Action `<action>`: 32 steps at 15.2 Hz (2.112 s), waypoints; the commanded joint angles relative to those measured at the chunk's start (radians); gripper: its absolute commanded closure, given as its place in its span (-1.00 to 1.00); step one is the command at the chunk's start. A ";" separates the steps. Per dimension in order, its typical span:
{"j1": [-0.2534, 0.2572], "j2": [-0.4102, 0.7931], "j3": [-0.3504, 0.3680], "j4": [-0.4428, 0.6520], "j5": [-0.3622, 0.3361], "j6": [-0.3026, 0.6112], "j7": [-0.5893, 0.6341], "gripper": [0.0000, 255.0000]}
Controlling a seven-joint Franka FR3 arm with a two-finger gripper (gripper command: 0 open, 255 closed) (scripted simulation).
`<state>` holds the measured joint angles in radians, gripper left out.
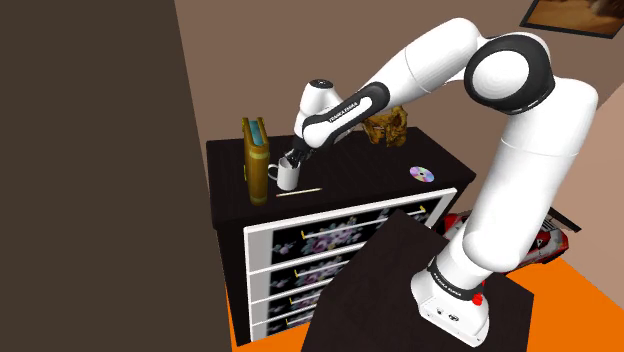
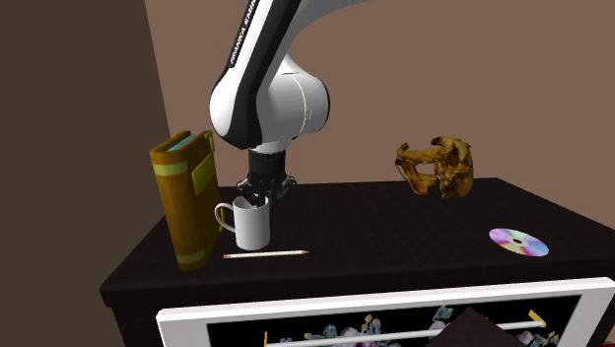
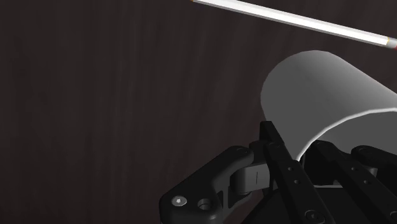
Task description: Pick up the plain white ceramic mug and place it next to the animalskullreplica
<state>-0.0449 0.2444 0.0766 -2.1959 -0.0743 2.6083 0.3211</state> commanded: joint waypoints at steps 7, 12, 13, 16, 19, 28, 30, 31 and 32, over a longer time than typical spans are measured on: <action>-0.002 -0.039 0.004 0.010 0.009 -0.048 -0.007 1.00; -0.004 -0.083 0.007 0.026 0.019 -0.109 -0.015 1.00; -0.005 -0.092 0.007 0.030 0.021 -0.121 -0.017 1.00; -0.005 -0.116 0.008 0.044 0.026 -0.159 -0.021 1.00; -0.006 -0.139 0.009 0.059 0.030 -0.196 -0.024 1.00; -0.007 -0.196 0.010 0.116 0.041 -0.311 -0.034 1.00; -0.007 -0.207 0.011 0.131 0.043 -0.337 -0.035 1.00; -0.007 -0.212 0.011 0.139 0.044 -0.349 -0.036 1.00; -0.007 -0.216 0.011 0.147 0.045 -0.362 -0.037 1.00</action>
<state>-0.0511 0.0345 0.0876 -2.0550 -0.0306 2.2591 0.2860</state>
